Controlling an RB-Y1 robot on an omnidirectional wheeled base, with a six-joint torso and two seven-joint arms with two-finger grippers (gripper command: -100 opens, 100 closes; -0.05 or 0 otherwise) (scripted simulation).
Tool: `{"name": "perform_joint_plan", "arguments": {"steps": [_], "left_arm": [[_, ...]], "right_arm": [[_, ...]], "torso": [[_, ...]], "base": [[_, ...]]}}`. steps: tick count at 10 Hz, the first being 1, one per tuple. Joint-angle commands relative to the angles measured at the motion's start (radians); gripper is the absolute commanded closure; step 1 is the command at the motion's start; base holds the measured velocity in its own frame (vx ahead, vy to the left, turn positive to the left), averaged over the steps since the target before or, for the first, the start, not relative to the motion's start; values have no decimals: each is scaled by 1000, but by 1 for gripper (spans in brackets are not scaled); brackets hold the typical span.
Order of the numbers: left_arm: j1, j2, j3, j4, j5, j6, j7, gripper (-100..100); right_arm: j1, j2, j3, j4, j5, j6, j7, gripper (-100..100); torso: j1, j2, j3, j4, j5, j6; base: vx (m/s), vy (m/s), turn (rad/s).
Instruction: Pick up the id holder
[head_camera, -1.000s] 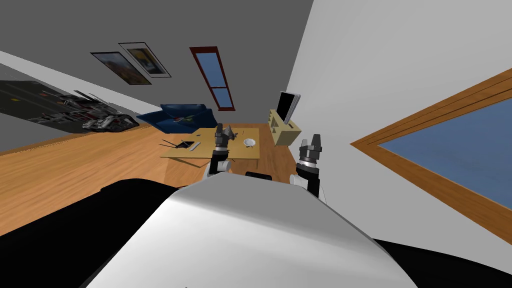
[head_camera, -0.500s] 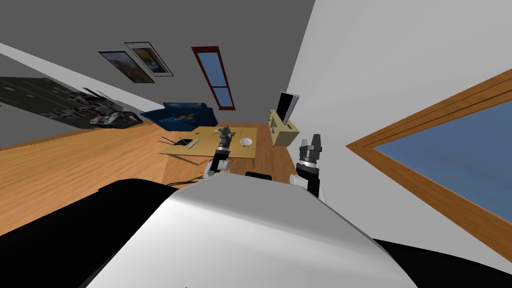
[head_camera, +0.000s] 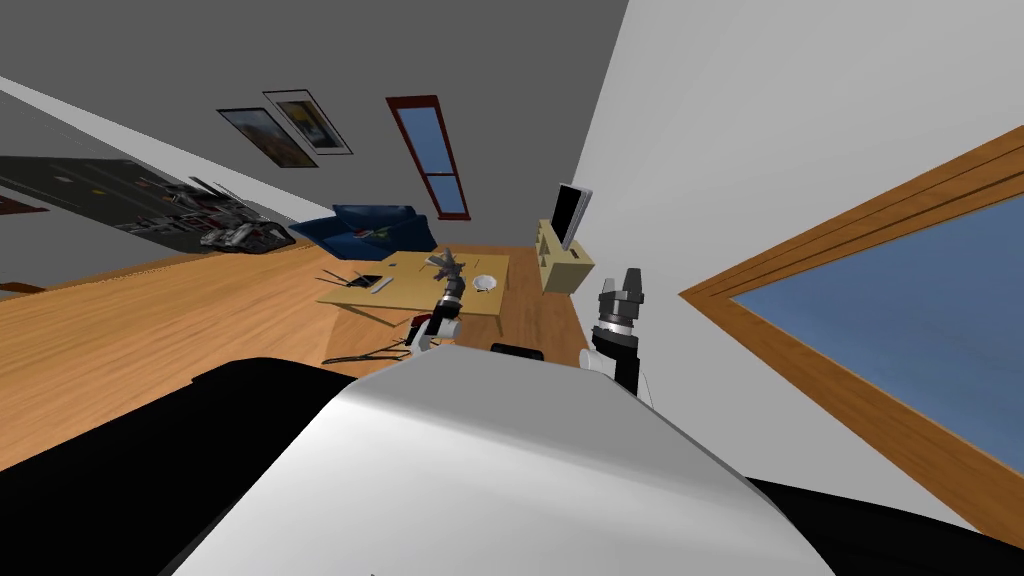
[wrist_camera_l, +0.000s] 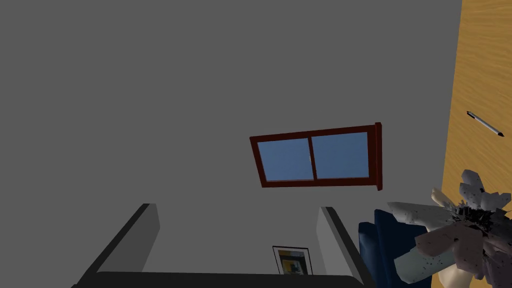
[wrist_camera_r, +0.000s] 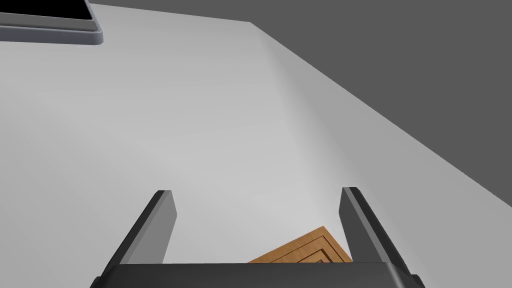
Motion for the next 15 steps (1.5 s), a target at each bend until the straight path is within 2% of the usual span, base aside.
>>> {"name": "perform_joint_plan", "arguments": {"steps": [1,2,3,5,6,11,12,15], "left_arm": [[-18,8,10,36,11,43,8,-100],[-27,10,17,65,19,71,13,-100],[-27,10,17,67,19,71,13,-100],[-43,11,31,131,36,128,25,-100],[-43,11,31,131,36,128,25,-100],[-78,3,77,296,80,267,54,-100],[-78,3,77,296,80,267,54,-100],[-93,2,109,386,108,343,71,-100]], "right_arm": [[0,0,0,0,0,0,0,0],[0,0,0,0,0,0,0,0],[0,0,0,0,0,0,0,0],[0,0,0,0,0,0,0,0],[0,0,0,0,0,0,0,0],[0,0,0,0,0,0,0,0],[0,0,0,0,0,0,0,0],[0,0,0,0,0,0,0,0]], "torso": [[0,0,0,0,0,0],[4,0,0,0,1,0],[4,0,0,0,1,0],[5,-1,-1,0,1,0],[2,-2,-1,-1,1,0],[4,-5,-3,-1,1,0],[5,-4,-3,-1,1,0],[9,-5,-3,-1,2,0]], "base": [[13,-97,19],[20,-129,37],[16,-108,24],[42,-137,22],[34,-113,19],[65,-113,-7],[63,-63,-5],[97,-44,-43]]}}
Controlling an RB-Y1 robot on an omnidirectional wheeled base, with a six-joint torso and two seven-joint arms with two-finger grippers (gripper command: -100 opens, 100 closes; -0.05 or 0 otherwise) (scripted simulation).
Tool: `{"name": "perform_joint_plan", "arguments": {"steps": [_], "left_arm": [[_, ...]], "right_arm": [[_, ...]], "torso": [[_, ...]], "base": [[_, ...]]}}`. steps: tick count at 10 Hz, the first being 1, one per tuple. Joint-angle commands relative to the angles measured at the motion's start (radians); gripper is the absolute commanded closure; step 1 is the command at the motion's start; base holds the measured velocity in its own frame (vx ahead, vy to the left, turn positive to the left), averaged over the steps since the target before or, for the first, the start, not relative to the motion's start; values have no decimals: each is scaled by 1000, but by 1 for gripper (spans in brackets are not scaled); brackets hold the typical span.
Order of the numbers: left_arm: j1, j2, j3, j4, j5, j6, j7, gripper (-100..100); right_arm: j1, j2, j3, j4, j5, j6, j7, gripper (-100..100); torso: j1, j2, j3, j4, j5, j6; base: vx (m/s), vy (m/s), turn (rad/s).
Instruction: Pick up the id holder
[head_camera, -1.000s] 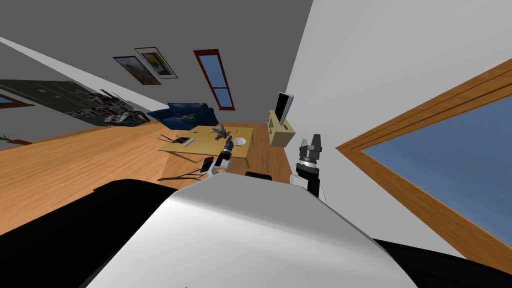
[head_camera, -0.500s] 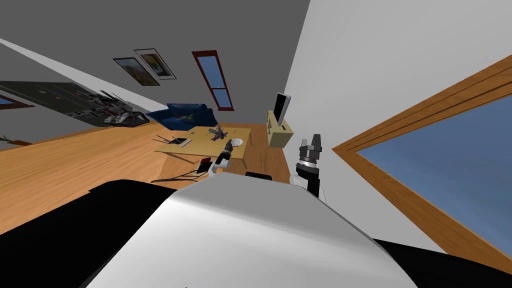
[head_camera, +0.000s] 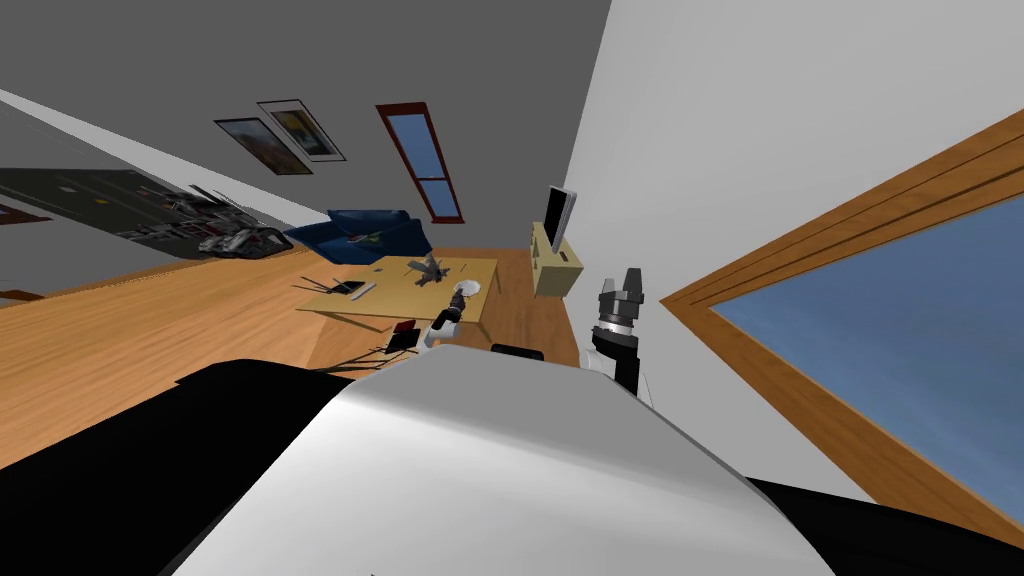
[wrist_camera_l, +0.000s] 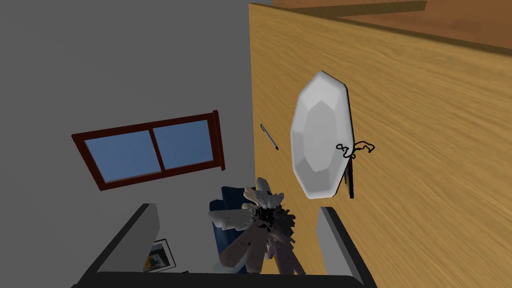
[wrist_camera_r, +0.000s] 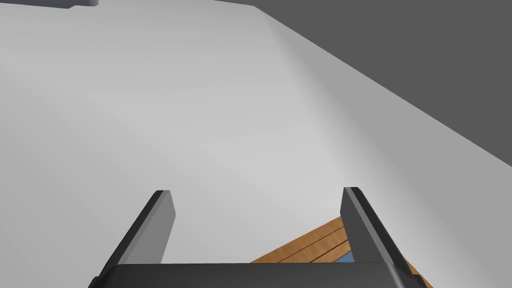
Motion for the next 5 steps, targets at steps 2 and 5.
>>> {"name": "perform_joint_plan", "arguments": {"steps": [2,5], "left_arm": [[-13,3,30,80,24,66,16,-100],[-19,9,53,145,41,109,26,-100]], "right_arm": [[0,0,0,0,0,0,0,0],[0,0,0,0,0,0,0,0]], "torso": [[0,-1,-1,0,0,0],[3,2,1,0,1,0]], "base": [[128,-20,-62],[96,9,-58]]}}
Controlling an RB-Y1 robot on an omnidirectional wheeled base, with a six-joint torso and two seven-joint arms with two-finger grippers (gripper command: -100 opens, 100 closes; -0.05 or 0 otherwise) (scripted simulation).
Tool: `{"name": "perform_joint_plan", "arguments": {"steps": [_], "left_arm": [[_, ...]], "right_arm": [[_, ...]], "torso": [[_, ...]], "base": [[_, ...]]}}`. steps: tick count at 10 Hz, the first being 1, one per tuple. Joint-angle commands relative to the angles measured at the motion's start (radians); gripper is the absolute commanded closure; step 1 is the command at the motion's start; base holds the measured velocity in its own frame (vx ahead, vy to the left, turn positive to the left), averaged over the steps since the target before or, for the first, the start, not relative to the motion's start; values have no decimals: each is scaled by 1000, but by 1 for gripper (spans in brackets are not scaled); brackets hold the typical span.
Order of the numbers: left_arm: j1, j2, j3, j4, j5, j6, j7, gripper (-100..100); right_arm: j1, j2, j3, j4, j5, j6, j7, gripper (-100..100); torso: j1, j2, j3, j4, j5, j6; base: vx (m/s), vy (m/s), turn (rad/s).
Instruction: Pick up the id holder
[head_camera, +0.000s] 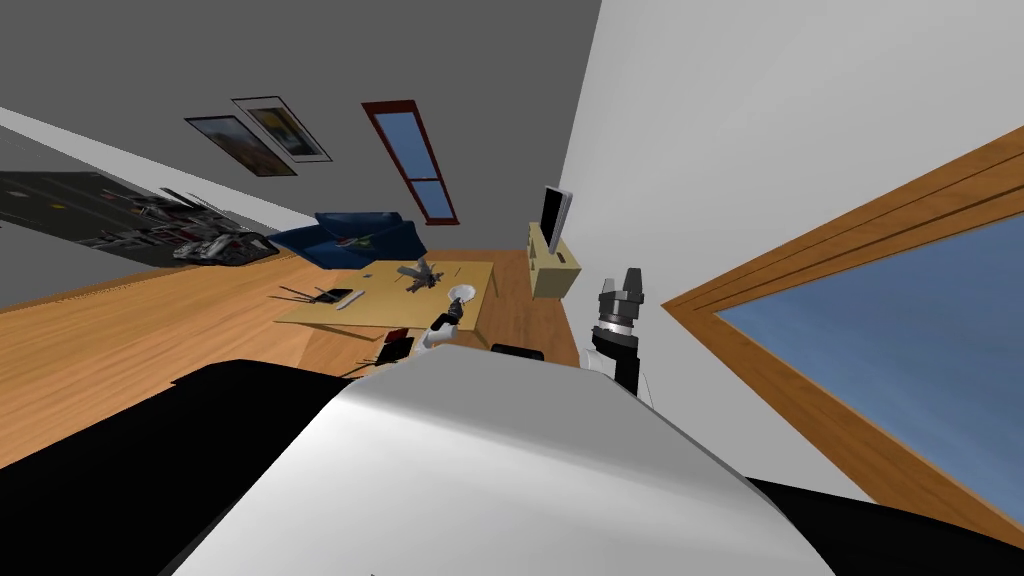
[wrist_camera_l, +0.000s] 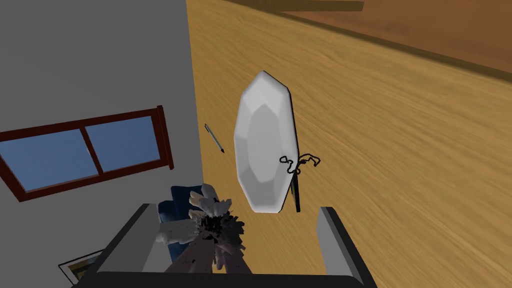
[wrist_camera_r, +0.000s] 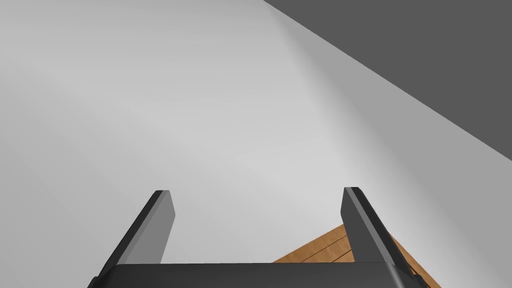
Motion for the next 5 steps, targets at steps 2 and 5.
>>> {"name": "perform_joint_plan", "arguments": {"steps": [2,5], "left_arm": [[-1,1,18,39,10,37,7,-100],[-6,9,38,91,25,73,16,-100]], "right_arm": [[0,0,0,0,0,0,0,0],[0,0,0,0,0,0,0,0]], "torso": [[1,-1,0,0,0,0],[0,3,1,0,0,0]], "base": [[113,27,-54],[71,21,-48]]}}
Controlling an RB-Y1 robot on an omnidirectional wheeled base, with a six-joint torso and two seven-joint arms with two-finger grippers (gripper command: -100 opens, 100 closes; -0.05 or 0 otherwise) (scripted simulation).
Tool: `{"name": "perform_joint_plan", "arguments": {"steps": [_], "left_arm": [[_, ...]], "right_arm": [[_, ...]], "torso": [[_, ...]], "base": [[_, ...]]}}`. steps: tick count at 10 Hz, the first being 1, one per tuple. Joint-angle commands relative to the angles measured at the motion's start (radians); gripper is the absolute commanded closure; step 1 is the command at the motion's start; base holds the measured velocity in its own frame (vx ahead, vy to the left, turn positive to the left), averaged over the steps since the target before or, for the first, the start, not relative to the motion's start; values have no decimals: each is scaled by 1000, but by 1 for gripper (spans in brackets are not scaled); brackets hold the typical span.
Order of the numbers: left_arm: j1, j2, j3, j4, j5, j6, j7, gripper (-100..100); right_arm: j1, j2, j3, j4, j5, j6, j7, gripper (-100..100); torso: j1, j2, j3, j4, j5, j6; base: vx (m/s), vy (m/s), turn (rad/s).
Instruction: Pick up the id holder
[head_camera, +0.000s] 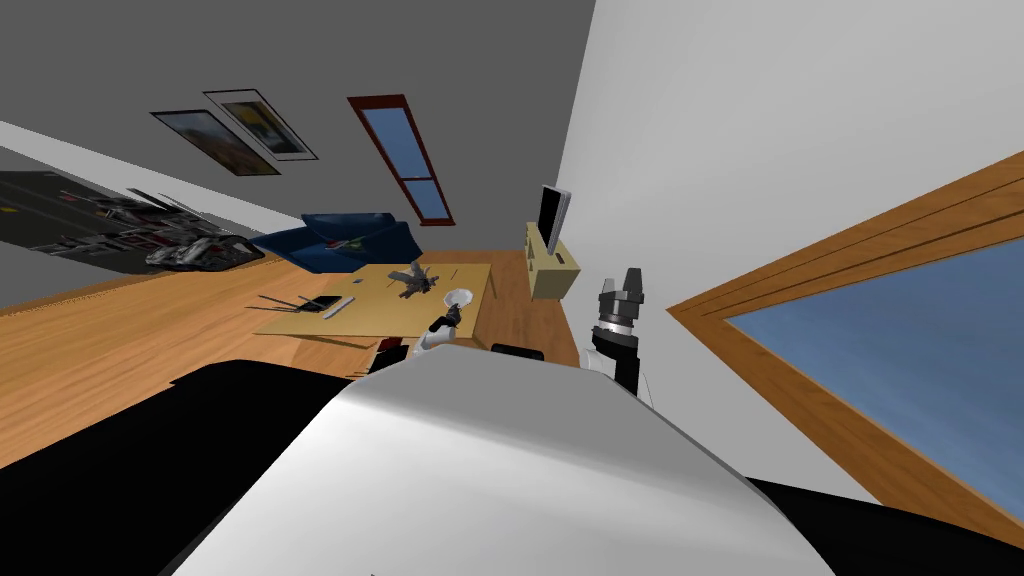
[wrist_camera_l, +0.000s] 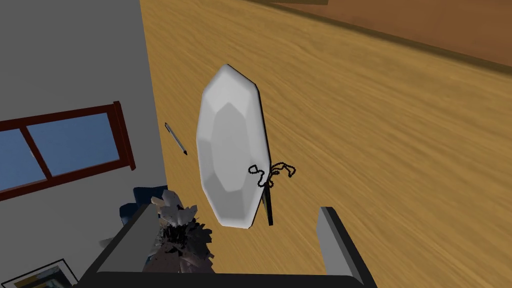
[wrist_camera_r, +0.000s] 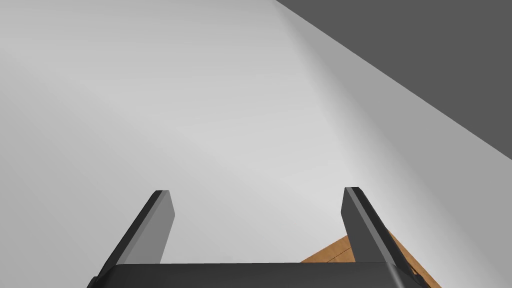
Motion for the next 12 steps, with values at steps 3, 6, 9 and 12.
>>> {"name": "perform_joint_plan", "arguments": {"steps": [3,6,9,12], "left_arm": [[-7,13,31,82,22,49,14,-100],[-11,29,59,145,40,95,26,-100],[-25,22,51,167,30,64,24,-100],[-45,14,46,218,19,25,24,-100]], "right_arm": [[0,0,0,0,0,0,0,0],[0,0,0,0,0,0,0,0],[0,0,0,0,0,0,0,0],[0,0,0,0,0,0,0,0]], "torso": [[0,-3,-2,-1,0,0],[3,-4,-2,-1,1,0],[-2,2,1,0,0,0],[0,2,1,0,0,0]], "base": [[113,36,-80],[123,64,-80],[30,18,1],[32,33,8]]}}
